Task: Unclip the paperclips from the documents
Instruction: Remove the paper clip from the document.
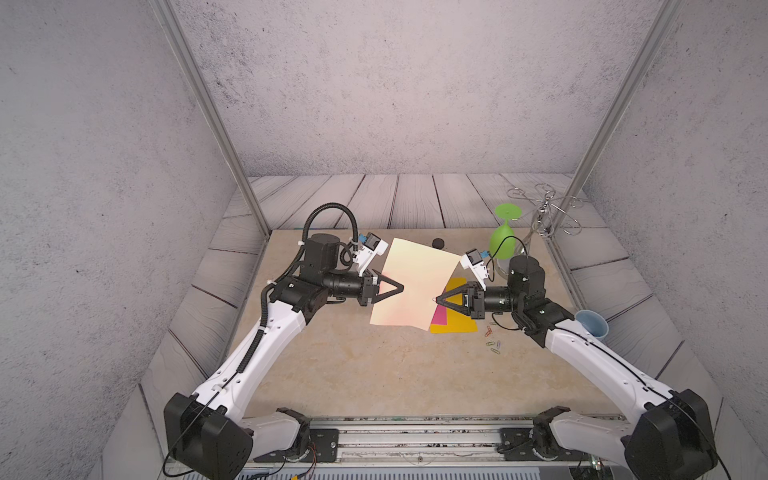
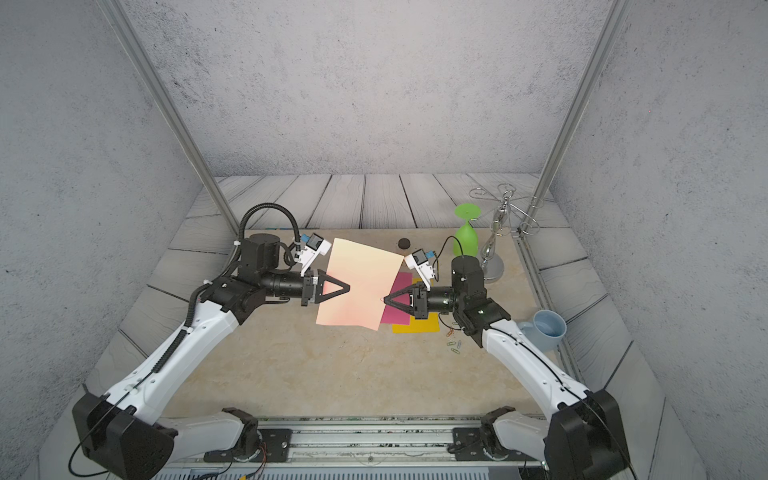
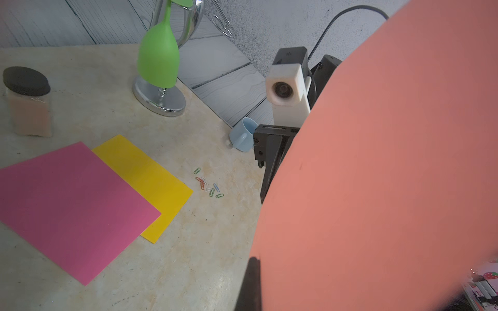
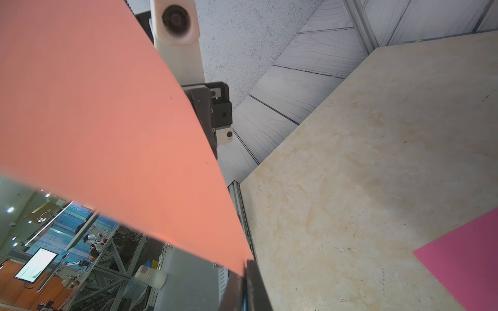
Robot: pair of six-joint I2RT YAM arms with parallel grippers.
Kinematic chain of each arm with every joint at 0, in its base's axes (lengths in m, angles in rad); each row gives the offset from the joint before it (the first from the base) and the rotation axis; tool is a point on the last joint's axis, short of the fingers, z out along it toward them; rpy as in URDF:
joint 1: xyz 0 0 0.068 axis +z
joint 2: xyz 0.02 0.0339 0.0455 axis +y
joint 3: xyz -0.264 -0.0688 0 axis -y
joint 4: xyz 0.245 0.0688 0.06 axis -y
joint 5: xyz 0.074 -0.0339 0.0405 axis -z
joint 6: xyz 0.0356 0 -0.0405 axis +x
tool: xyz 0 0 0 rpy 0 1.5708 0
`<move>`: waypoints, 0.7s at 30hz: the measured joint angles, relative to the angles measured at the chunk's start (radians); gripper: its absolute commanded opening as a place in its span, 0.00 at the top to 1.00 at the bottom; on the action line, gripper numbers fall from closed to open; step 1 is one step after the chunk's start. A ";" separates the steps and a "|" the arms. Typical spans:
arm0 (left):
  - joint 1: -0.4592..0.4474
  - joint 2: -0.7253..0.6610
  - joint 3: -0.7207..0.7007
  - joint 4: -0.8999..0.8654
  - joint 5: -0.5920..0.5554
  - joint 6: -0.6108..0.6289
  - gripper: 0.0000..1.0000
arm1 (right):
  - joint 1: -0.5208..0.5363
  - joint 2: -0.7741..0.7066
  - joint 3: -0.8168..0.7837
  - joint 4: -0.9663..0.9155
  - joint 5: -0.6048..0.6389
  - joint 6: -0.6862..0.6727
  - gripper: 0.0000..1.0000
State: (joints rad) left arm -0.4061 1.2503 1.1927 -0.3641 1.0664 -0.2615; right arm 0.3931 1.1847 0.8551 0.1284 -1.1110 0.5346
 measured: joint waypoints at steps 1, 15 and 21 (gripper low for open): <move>0.000 0.000 0.002 -0.002 0.000 0.000 1.00 | 0.000 0.000 0.000 -0.002 0.001 -0.004 0.92; 0.006 -0.002 0.009 -0.006 -0.001 0.012 1.00 | -0.018 -0.019 0.000 -0.073 0.007 -0.046 0.92; 0.007 -0.007 0.009 -0.014 -0.003 0.019 1.00 | -0.038 -0.040 0.000 -0.121 0.014 -0.076 0.92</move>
State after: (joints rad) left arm -0.3992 1.2430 1.2018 -0.3782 1.0630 -0.2424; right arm 0.3553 1.1446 0.8551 0.0071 -1.0973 0.4591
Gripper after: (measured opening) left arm 0.057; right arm 0.081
